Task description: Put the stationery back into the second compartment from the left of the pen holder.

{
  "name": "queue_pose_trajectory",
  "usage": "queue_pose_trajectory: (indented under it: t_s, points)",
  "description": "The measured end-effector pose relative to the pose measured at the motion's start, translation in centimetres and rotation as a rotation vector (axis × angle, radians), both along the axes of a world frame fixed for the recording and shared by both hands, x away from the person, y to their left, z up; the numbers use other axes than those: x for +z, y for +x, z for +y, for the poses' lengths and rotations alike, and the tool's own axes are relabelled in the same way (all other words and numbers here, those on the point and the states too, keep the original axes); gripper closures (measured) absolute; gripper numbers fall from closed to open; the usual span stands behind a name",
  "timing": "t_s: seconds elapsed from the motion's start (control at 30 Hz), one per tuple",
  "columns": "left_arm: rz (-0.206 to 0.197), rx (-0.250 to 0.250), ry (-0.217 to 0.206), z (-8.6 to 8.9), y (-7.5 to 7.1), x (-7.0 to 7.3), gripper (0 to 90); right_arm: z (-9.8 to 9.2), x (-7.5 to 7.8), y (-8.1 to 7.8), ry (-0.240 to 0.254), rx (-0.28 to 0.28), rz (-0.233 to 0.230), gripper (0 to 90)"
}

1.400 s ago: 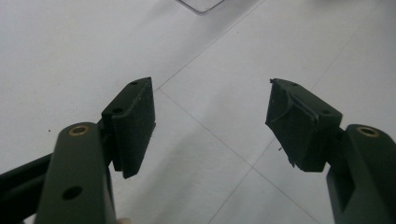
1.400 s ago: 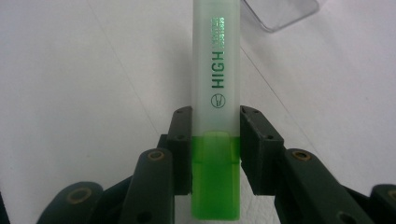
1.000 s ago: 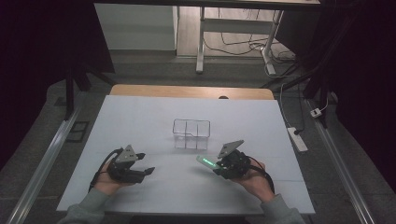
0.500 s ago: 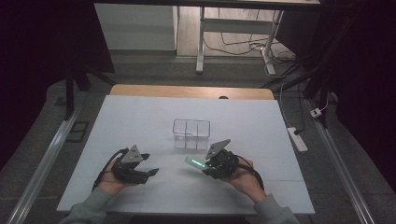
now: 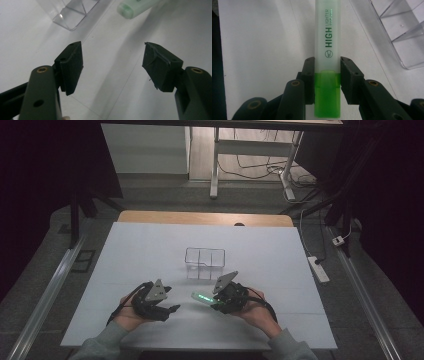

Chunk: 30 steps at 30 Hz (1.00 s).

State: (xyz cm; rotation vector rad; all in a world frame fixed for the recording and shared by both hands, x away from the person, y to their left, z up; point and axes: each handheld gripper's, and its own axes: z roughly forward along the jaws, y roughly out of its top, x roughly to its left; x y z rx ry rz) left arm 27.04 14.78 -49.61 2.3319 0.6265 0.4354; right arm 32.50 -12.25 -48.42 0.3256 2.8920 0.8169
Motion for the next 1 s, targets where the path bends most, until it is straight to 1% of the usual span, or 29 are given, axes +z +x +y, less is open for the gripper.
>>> queue_pose_trajectory:
  t_s: [0.07, 0.1, 0.13, 0.2, 0.27, 0.4, 0.43, 0.57, 0.63, 0.73, 0.83, 0.9, 1.0]
  points:
    - [-0.001, -0.012, 0.005, -0.4, 0.0, 0.1, 32.3, 0.1, 0.0, 0.1, 0.006, 0.008, -0.002, 66.5]
    - [-0.002, -0.015, 0.006, -0.6, 0.1, 0.1, 32.2, 0.2, 0.0, 0.0, 0.000, 0.008, 0.001, 66.5]
    - [0.000, -0.017, 0.004, -0.7, 0.1, 0.1, 32.2, 0.2, -0.1, 0.1, 0.004, 0.019, -0.007, 66.5]
    - [0.001, -0.021, 0.007, -0.9, 0.3, 0.1, 32.2, 0.4, -0.1, 0.0, 0.001, 0.013, 0.001, 66.5]
    - [-0.002, -0.021, 0.015, -1.1, 0.4, 0.1, 32.3, 0.5, 0.0, 0.0, -0.006, 0.016, -0.002, 66.5]
    - [-0.004, -0.028, 0.035, -1.7, 0.6, 0.2, 32.7, 0.7, 0.1, -0.2, -0.002, 0.021, -0.005, 66.5]
    - [0.001, -0.037, 0.037, -1.9, 0.6, 0.3, 32.6, 0.7, 0.2, -0.2, -0.003, 0.022, -0.007, 66.5]
    - [0.000, -0.078, 0.059, -3.0, 0.7, 0.8, 32.2, 0.9, 0.2, -0.3, -0.002, 0.032, -0.010, 66.5]
    - [0.007, -0.101, 0.070, -3.5, 0.7, 1.0, 32.1, 1.1, 0.1, -0.4, -0.011, 0.044, -0.016, 66.5]
    - [0.022, -0.131, 0.088, -4.1, 0.8, 0.9, 32.2, 1.2, 0.0, -0.4, -0.029, 0.062, -0.023, 66.5]
    - [0.026, -0.142, 0.108, -4.5, 0.9, 0.7, 31.9, 1.4, -0.1, -0.5, -0.031, 0.077, -0.022, 66.5]
    - [0.033, -0.152, 0.117, -4.7, 1.1, 0.7, 31.8, 1.5, -0.2, -0.6, -0.034, 0.085, -0.026, 66.5]
    - [0.047, -0.169, 0.141, -5.2, 1.3, 0.8, 31.8, 1.7, -0.3, -0.8, -0.046, 0.097, -0.024, 66.5]
